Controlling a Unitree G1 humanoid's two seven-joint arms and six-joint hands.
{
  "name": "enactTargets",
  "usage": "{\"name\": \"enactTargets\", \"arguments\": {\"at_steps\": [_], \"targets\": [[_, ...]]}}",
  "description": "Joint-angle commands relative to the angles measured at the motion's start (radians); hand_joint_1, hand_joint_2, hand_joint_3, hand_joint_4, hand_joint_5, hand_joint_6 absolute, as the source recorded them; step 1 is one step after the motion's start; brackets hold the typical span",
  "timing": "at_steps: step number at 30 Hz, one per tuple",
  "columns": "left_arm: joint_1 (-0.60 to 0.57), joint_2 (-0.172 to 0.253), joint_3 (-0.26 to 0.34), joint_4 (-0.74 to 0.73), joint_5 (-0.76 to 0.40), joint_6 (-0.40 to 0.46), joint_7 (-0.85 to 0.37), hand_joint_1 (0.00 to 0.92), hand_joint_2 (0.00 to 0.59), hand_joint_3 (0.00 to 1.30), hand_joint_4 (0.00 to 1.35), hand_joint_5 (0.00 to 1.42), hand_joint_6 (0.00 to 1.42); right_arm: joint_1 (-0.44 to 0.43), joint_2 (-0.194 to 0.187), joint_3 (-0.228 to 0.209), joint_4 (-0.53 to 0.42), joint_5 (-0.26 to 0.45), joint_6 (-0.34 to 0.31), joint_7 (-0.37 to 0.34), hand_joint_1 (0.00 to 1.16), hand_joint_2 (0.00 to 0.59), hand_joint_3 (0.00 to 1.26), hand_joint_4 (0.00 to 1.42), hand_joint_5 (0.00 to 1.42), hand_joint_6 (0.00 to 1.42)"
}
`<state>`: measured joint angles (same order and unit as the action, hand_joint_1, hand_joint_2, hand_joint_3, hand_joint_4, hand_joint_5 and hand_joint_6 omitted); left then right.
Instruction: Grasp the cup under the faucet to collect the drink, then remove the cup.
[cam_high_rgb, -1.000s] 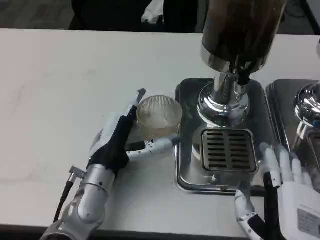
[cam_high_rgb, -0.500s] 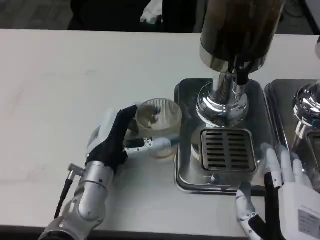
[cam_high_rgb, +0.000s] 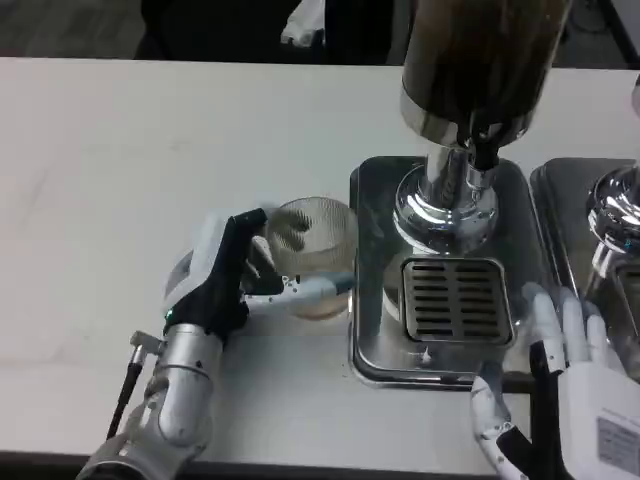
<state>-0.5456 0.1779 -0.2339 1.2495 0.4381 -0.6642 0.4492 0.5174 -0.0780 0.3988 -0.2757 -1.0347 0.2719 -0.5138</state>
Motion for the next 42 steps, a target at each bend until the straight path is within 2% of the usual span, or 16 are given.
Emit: {"name": "enactTargets", "arguments": {"at_steps": [1,14,23,28,34,38,42], "targets": [[-0.010,0.002,-0.001,-0.007,0.005,-0.012,0.037,0.671,0.000,0.95,1.06,1.14,1.17,-0.004,0.004,-0.008,-0.003,0.005,-0.003,-0.016,0.24,0.535,0.06,0.00,0.00,0.11],[-0.017,0.017,-0.023,-0.030,0.023,-0.048,0.069,0.641,0.000,0.96,1.06,1.13,1.23,-0.016,-0.001,-0.030,0.002,0.013,-0.010,-0.018,0.24,0.535,0.06,0.00,0.00,0.11],[-0.024,0.013,-0.057,-0.074,0.074,-0.104,0.113,0.603,0.000,0.94,1.04,1.11,1.24,-0.016,-0.001,-0.034,0.001,0.013,-0.012,-0.021,0.24,0.535,0.06,0.00,0.00,0.11],[-0.035,-0.009,-0.075,-0.072,0.096,-0.105,0.109,0.588,0.000,0.93,1.04,1.11,1.25,-0.013,0.001,-0.033,-0.002,0.011,-0.010,-0.023,0.24,0.535,0.06,0.00,0.00,0.11],[-0.077,-0.060,-0.140,-0.054,0.167,-0.069,0.149,0.584,0.000,0.92,1.04,1.11,1.25,-0.007,0.014,-0.028,-0.008,0.001,0.001,-0.033,0.24,0.535,0.06,0.00,0.00,0.11],[-0.143,-0.102,-0.189,-0.019,0.219,-0.006,0.166,0.580,0.000,0.92,1.04,1.11,1.25,0.009,0.025,-0.027,-0.016,-0.007,0.006,-0.044,0.24,0.535,0.06,0.00,0.00,0.11],[-0.196,-0.122,-0.220,0.011,0.244,0.043,0.172,0.578,0.001,0.93,1.04,1.11,1.25,0.019,0.039,-0.023,-0.018,-0.013,0.012,-0.059,0.24,0.535,0.06,0.00,0.00,0.11]]}}
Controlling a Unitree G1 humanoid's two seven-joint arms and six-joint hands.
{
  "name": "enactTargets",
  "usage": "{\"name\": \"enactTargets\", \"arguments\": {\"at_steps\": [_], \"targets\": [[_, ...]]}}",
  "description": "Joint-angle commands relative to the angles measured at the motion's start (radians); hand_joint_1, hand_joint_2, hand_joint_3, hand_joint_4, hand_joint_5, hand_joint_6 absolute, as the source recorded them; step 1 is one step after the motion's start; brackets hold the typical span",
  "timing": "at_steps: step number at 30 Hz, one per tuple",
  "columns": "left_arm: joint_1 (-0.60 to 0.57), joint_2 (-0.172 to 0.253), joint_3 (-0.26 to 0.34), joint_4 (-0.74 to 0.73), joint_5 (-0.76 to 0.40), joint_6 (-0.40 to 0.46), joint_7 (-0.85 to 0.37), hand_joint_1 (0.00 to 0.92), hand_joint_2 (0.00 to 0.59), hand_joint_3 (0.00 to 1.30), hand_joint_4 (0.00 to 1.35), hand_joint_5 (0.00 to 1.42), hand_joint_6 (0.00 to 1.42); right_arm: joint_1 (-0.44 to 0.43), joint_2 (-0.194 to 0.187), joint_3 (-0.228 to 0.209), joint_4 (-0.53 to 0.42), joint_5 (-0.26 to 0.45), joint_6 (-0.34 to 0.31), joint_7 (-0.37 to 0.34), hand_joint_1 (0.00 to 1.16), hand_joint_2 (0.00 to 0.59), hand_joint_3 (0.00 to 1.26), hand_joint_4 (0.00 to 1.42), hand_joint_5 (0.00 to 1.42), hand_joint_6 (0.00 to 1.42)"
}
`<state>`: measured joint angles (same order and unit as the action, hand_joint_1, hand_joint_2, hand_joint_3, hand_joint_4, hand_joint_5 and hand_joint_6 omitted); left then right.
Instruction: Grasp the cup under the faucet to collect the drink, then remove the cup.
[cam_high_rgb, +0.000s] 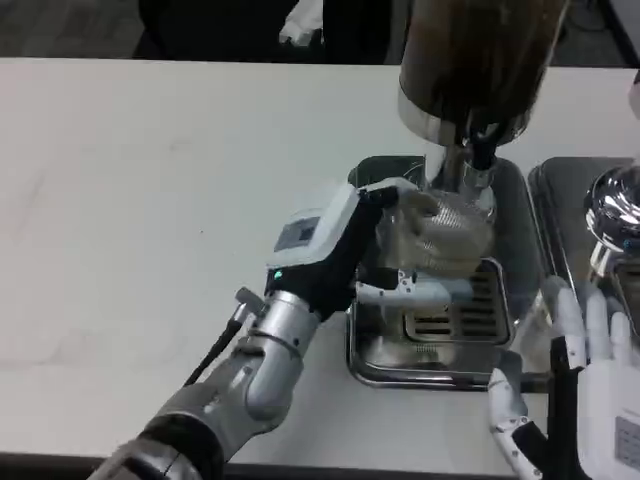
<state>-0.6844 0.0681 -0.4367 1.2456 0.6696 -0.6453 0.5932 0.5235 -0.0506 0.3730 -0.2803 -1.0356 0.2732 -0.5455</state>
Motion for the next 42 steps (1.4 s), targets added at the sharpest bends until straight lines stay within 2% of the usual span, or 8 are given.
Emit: {"name": "enactTargets", "arguments": {"at_steps": [1,6,11,24,27,30,38,42], "targets": [[-0.067,-0.017,-0.020,0.024,0.014,0.041,0.029,0.578,0.001,0.92,1.04,1.11,1.25,0.016,0.016,0.004,-0.015,-0.014,0.013,-0.033,0.24,0.535,0.06,0.00,0.00,0.12],[-0.083,-0.038,-0.035,0.045,0.018,0.085,0.018,0.577,0.001,0.92,1.04,1.11,1.24,0.029,0.022,0.007,-0.019,-0.016,0.020,-0.042,0.24,0.535,0.06,0.00,0.00,0.12],[-0.076,-0.046,-0.092,0.044,0.057,0.085,0.038,0.570,0.000,0.91,1.02,1.11,1.22,0.031,0.027,0.009,-0.025,-0.021,0.027,-0.044,0.24,0.535,0.06,0.00,0.00,0.13],[-0.064,-0.047,-0.101,0.050,0.046,0.100,0.039,0.505,0.008,0.82,0.90,1.00,1.10,0.036,0.034,0.003,-0.032,-0.013,0.033,-0.044,0.24,0.535,0.06,0.00,0.00,0.13],[-0.055,-0.035,-0.094,0.050,0.039,0.095,0.034,0.422,0.041,0.62,0.66,0.86,0.91,0.034,0.035,-0.003,-0.028,-0.005,0.029,-0.044,0.24,0.535,0.06,0.00,0.00,0.13],[-0.051,-0.031,-0.089,0.053,0.029,0.086,-0.003,0.312,0.023,0.41,0.43,0.65,0.69,0.027,0.033,-0.011,-0.022,0.006,0.022,-0.040,0.24,0.535,0.06,0.00,0.00,0.13],[-0.042,-0.025,-0.103,0.052,0.038,0.090,-0.033,0.302,0.018,0.25,0.29,0.53,0.54,0.031,0.033,-0.016,-0.020,0.020,0.015,-0.041,0.24,0.532,0.06,0.00,0.00,0.13],[-0.032,-0.016,-0.099,0.050,0.030,0.079,-0.027,0.240,0.002,0.20,0.24,0.48,0.46,0.027,0.031,-0.016,-0.015,0.026,0.012,-0.041,0.24,0.525,0.06,0.00,0.00,0.13]]}}
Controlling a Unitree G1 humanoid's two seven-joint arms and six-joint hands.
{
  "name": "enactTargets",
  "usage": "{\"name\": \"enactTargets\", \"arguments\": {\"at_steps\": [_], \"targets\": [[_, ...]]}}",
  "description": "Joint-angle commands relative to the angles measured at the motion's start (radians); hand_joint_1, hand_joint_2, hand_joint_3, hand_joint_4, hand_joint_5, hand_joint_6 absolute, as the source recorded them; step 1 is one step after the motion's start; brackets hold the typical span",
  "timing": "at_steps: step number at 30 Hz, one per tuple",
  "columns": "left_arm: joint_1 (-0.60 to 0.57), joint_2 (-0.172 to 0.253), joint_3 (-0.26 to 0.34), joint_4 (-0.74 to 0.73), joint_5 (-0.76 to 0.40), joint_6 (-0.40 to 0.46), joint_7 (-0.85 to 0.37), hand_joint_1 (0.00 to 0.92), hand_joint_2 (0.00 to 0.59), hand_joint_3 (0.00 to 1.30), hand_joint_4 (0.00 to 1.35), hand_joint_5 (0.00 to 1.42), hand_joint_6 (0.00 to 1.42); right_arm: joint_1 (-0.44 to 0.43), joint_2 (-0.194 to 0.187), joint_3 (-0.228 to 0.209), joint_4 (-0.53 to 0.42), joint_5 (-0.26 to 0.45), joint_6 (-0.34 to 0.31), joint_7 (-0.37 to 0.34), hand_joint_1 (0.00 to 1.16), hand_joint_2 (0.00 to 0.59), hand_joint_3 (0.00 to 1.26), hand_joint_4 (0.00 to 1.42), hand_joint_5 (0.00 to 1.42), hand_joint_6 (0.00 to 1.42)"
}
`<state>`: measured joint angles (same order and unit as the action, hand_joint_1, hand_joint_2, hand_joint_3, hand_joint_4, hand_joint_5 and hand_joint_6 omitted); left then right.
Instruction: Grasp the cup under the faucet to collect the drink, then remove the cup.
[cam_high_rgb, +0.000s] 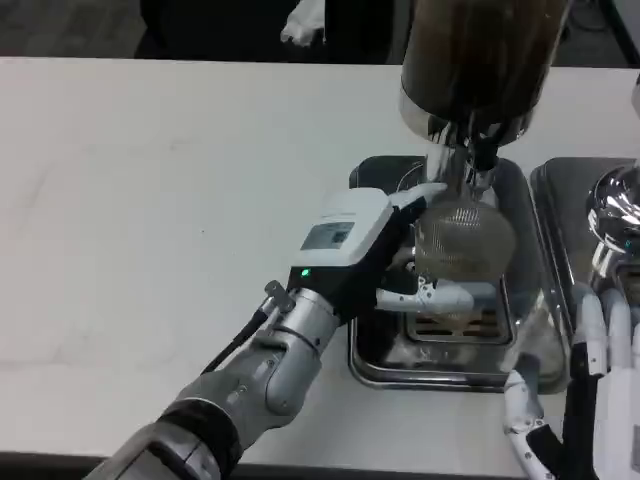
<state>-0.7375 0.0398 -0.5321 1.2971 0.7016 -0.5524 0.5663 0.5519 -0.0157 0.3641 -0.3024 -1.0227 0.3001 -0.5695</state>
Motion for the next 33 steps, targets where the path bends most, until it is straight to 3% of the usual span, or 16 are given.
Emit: {"name": "enactTargets", "arguments": {"at_steps": [1,8,14,19,27,33], "targets": [[0.025,0.015,0.004,-0.003,-0.010,-0.023,-0.005,0.194,0.000,0.19,0.23,0.47,0.43,-0.005,-0.005,-0.006,0.009,0.013,-0.014,-0.016,0.24,0.524,0.06,0.00,0.00,0.13],[0.049,0.030,0.047,-0.011,-0.068,-0.088,-0.044,0.006,0.000,0.13,0.15,0.38,0.36,-0.020,-0.013,-0.015,0.018,0.019,-0.020,-0.011,0.23,0.520,0.06,0.00,0.00,0.13],[0.069,0.062,0.081,-0.037,-0.100,-0.132,-0.035,0.000,0.000,0.08,0.08,0.34,0.32,-0.037,-0.030,-0.030,0.027,0.033,-0.030,-0.001,0.23,0.520,0.06,0.00,0.00,0.13],[0.126,0.115,0.172,-0.087,-0.196,-0.223,-0.060,0.000,0.000,0.04,0.02,0.31,0.26,-0.071,-0.058,-0.051,0.037,0.055,-0.038,0.017,0.23,0.519,0.06,0.00,0.00,0.13],[0.245,0.213,0.311,-0.283,-0.433,-0.407,-0.356,0.000,0.000,0.00,0.00,0.21,0.15,-0.123,-0.099,-0.098,0.052,0.120,-0.066,0.065,0.23,0.519,0.05,0.00,0.00,0.12],[0.316,0.245,0.366,-0.472,-0.645,-0.406,-0.642,0.000,0.015,0.00,0.00,0.09,0.04,-0.141,-0.095,-0.101,0.028,0.151,-0.087,0.084,0.26,0.470,0.02,0.00,0.00,0.12]]}}
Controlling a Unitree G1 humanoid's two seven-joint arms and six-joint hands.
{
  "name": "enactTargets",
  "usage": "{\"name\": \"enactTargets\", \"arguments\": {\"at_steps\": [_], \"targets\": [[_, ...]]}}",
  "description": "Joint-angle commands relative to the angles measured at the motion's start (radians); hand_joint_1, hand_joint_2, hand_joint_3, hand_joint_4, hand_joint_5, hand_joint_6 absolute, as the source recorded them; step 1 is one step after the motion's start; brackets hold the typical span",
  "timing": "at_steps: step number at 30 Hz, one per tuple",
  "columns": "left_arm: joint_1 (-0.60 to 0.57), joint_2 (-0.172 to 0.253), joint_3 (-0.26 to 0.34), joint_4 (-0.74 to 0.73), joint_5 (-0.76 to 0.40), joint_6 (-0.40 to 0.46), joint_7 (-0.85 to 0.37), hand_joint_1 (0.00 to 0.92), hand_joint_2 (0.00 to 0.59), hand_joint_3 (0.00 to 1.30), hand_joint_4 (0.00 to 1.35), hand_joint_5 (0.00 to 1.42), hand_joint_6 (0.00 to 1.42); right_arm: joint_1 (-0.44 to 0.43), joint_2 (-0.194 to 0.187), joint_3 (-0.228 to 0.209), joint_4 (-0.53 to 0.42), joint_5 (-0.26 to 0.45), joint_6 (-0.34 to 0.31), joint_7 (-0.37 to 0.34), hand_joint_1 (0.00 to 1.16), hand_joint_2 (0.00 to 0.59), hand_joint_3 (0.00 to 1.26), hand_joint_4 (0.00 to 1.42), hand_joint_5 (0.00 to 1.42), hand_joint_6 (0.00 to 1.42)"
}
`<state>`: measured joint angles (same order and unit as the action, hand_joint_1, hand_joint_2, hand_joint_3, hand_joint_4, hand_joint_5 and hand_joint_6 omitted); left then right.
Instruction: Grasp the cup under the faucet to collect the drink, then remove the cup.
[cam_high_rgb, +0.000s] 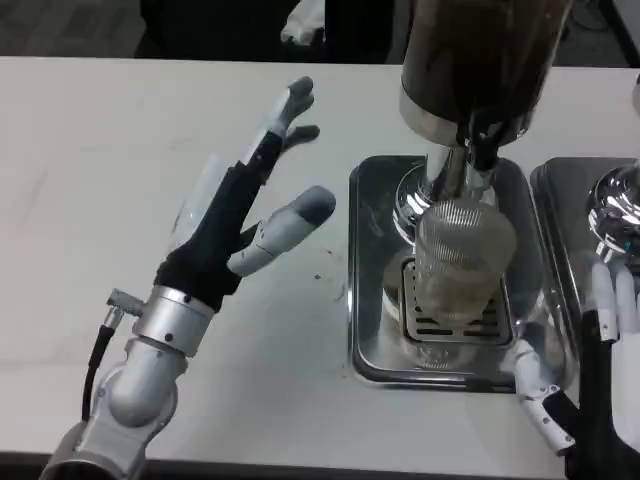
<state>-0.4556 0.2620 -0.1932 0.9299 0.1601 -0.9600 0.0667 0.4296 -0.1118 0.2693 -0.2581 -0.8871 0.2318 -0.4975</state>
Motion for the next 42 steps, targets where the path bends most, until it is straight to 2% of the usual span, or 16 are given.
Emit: {"name": "enactTargets", "arguments": {"at_steps": [1,5,9,13,17,23,32,38,42], "targets": [[0.041,0.024,0.033,-0.138,-0.142,0.013,-0.189,0.000,0.024,0.00,0.00,0.08,0.04,-0.024,0.000,-0.009,-0.014,0.019,-0.021,0.016,0.26,0.470,0.02,0.00,0.00,0.12],[0.052,0.020,0.049,-0.260,-0.265,0.079,-0.344,0.000,0.045,0.00,0.00,0.04,0.04,-0.040,-0.006,-0.017,0.001,0.031,-0.028,0.026,0.27,0.468,0.02,0.00,0.00,0.11],[0.026,-0.007,0.061,-0.356,-0.380,0.168,-0.494,0.000,0.052,0.00,0.00,0.04,0.03,-0.045,-0.005,-0.024,0.013,0.039,-0.035,0.028,0.28,0.454,0.01,0.00,0.00,0.11],[-0.016,-0.026,0.061,-0.369,-0.398,0.219,-0.582,0.000,0.054,0.00,0.00,0.05,0.04,-0.043,-0.001,-0.025,0.017,0.043,-0.038,0.020,0.29,0.453,0.01,0.00,0.00,0.11],[-0.069,-0.069,0.061,-0.336,-0.406,0.250,-0.660,0.000,0.055,0.00,0.00,0.07,0.04,-0.037,0.010,-0.023,0.017,0.042,-0.035,0.008,0.29,0.450,0.00,0.00,0.00,0.11],[-0.120,-0.107,0.069,-0.295,-0.371,0.230,-0.712,0.000,0.063,0.01,0.00,0.10,0.07,-0.015,0.033,-0.025,0.015,0.039,-0.033,-0.017,0.29,0.448,0.00,0.00,0.00,0.11],[-0.243,-0.179,0.060,-0.089,-0.295,0.201,-0.723,0.000,0.063,0.05,0.00,0.11,0.06,-0.009,0.058,-0.016,0.022,0.034,-0.029,-0.044,0.30,0.448,0.00,0.00,0.00,0.11],[-0.211,-0.193,0.043,-0.100,-0.274,0.150,-0.766,0.000,0.073,0.11,0.00,0.17,0.11,0.001,0.069,-0.021,0.034,0.044,-0.032,-0.058,0.30,0.448,0.00,0.00,0.00,0.11],[-0.184,-0.180,0.028,-0.137,-0.251,0.123,-0.773,0.000,0.074,0.13,0.00,0.18,0.12,-0.008,0.069,-0.017,0.045,0.047,-0.037,-0.054,0.30,0.450,0.00,0.00,0.00,0.11]]}}
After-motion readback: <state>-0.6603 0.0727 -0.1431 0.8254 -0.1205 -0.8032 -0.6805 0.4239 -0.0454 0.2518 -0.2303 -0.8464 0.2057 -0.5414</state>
